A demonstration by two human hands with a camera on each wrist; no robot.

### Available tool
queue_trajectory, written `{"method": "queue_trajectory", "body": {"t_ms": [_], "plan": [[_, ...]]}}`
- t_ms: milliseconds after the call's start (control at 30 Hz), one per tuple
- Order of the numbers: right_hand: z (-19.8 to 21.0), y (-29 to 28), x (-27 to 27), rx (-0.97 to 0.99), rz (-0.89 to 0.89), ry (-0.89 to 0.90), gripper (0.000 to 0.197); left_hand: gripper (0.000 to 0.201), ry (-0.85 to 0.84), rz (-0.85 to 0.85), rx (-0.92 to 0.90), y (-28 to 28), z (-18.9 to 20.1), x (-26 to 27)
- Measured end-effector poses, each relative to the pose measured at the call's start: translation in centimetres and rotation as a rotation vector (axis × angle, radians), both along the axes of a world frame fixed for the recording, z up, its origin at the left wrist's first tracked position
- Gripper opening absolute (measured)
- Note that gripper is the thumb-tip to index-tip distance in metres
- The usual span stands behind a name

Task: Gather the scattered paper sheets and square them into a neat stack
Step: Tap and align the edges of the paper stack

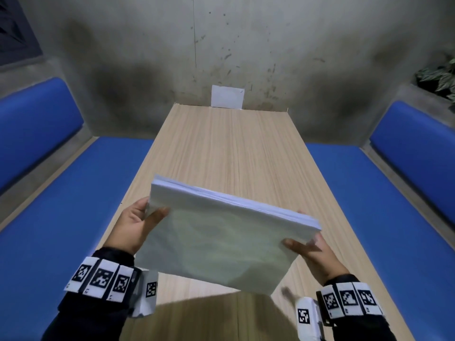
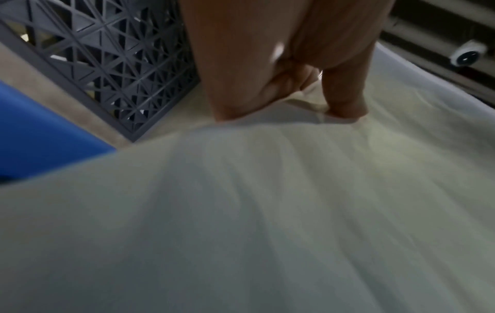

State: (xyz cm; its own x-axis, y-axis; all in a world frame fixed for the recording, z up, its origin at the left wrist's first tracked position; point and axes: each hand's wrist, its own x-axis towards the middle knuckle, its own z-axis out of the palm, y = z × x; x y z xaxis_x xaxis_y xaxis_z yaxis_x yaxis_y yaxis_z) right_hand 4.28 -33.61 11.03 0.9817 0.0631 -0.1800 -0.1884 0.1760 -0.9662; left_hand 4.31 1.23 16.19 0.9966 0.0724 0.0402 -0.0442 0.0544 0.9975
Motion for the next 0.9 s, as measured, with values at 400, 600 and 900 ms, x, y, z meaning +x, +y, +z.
{"method": "queue_trajectory", "body": {"t_ms": [400,600,900], "plan": [[-1.5,4.0,-0.5,-0.104,-0.244,-0.007,0.021,0.028,0.176,0.326,0.047,-2.4,-8.2,-0.4],[-4.7,4.4,-0.8,-0.133,-0.257,0.165,0.029,0.046,0.314,0.276,0.27,-2.7,-11.6,-0.9],[-5.8,3.3,-1.1,-0.173,-0.241,0.153,0.05,0.045,0.346,0.281,0.289,-2.8,-11.8,-1.7]]}}
